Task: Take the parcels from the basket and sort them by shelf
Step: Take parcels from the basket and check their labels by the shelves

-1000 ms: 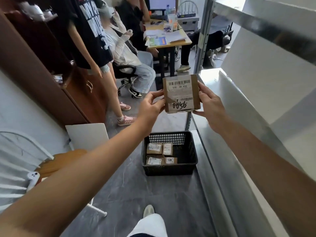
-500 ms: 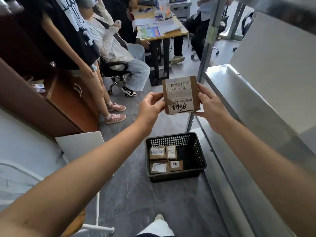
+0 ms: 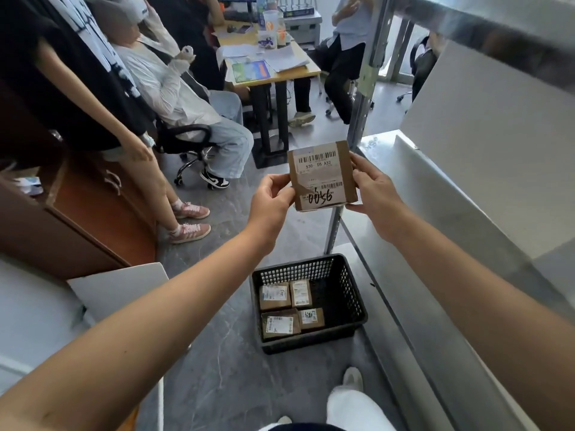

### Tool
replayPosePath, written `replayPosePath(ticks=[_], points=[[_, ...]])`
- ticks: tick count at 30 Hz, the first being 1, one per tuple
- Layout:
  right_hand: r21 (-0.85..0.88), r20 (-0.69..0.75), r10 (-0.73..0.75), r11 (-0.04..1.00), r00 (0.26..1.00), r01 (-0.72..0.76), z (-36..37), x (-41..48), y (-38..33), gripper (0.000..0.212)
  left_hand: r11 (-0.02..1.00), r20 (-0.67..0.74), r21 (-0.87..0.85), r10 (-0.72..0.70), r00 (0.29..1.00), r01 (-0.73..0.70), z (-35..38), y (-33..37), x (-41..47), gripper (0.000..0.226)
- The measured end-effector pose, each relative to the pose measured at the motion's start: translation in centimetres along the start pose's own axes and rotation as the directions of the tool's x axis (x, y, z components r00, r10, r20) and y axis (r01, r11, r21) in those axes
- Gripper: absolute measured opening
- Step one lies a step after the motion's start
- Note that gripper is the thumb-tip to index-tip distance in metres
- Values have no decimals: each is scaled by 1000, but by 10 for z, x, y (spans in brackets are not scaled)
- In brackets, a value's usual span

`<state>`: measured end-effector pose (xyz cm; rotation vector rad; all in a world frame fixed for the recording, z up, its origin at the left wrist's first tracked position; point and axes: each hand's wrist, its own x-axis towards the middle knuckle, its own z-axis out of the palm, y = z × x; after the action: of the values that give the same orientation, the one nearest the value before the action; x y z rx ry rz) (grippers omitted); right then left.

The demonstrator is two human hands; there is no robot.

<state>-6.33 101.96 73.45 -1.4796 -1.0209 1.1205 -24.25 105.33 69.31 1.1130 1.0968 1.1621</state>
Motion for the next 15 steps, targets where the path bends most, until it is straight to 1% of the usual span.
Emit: replayPosePath(ticks=[4, 7, 10, 15], points=[[5, 33, -14, 1000, 999, 14, -6, 24, -1, 39, 999, -37, 32, 26, 999, -25, 10, 5, 15, 16], [25, 61, -19, 1000, 998, 17, -7, 43, 1, 37, 999, -110, 44, 20, 994, -16, 17, 8, 24, 15], [32, 102, -31, 999, 994, 28, -10, 65, 4, 36, 999, -182, 36, 1, 983, 6, 27, 7, 37, 18], [56, 198, -49, 998, 979, 39, -19, 108, 3, 39, 999, -285, 38, 11, 958, 0, 45, 7, 58, 18]])
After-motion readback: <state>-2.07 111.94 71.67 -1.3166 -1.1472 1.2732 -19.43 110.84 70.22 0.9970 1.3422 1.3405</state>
